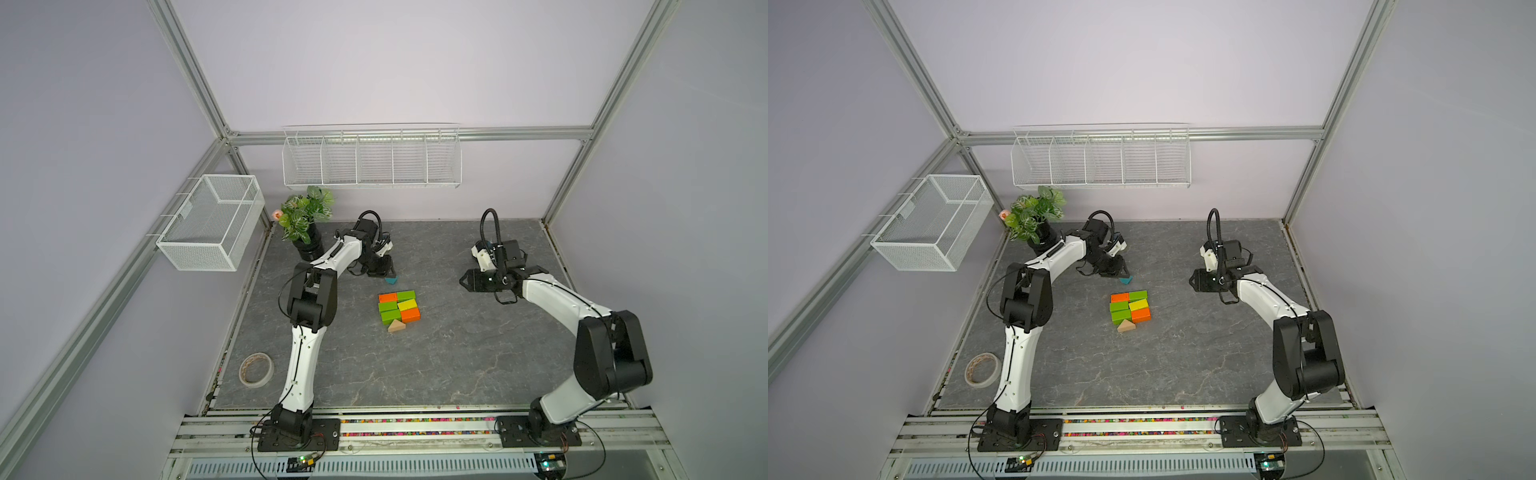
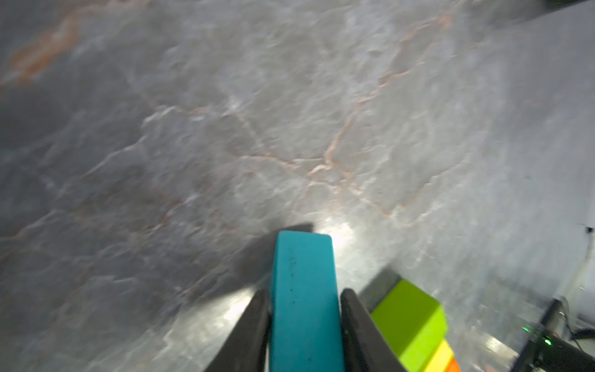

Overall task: Assemble a piece of candy with building blocks
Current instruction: Pick up the building block from the center of the board.

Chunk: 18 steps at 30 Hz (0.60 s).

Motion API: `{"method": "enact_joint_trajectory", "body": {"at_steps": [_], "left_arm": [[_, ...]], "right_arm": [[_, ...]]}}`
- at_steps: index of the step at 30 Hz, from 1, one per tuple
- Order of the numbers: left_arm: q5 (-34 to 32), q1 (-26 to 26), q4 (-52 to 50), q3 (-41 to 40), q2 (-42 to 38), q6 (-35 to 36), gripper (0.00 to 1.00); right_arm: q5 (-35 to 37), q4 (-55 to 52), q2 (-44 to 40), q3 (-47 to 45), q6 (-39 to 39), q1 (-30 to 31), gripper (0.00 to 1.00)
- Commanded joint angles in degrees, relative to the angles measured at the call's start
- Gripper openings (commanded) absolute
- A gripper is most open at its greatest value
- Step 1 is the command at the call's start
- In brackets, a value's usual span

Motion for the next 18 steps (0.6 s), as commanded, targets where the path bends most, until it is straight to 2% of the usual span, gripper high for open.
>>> {"method": "enact_joint_trajectory", "body": {"at_steps": [1, 5, 9, 11, 12, 16, 18], "left_arm": [[-5.89, 0.34, -2.57, -1.79, 2.11, 1.63, 0.53], [-6.21, 0.48, -1.24, -2.88, 1.69, 1.57, 0.52], [-4.43, 0.43, -0.40, -3.19, 1.82, 1.53, 0.32], [-4.12, 0.44, -0.25, -3.15, 2.02, 1.51, 0.27], [-4.06, 0.43, -0.32, -3.12, 2.05, 1.54, 0.27], [-3.33, 0.45, 0.62, -4.00, 0.78, 1.60, 0.41], [-2.79, 0.49, 2.15, -5.15, -0.41, 1.44, 0.41]], "right_arm": [[-0.72, -1.43, 0.83, 0.84, -0.71, 0.31, 0.47], [-1.03, -1.39, 0.99, 1.10, -0.72, 0.63, 0.47], [-1.04, -1.38, 1.50, 1.45, -0.74, 1.30, 0.46], [-0.99, -1.54, 1.84, 1.80, -0.69, 1.69, 0.46], [-0.90, -1.65, 1.99, 1.94, -0.79, 1.81, 0.47], [-0.74, -1.82, 2.39, 2.16, -0.87, 2.38, 0.46], [-0.65, -1.99, 2.70, 2.32, -0.97, 2.64, 0.46]]}}
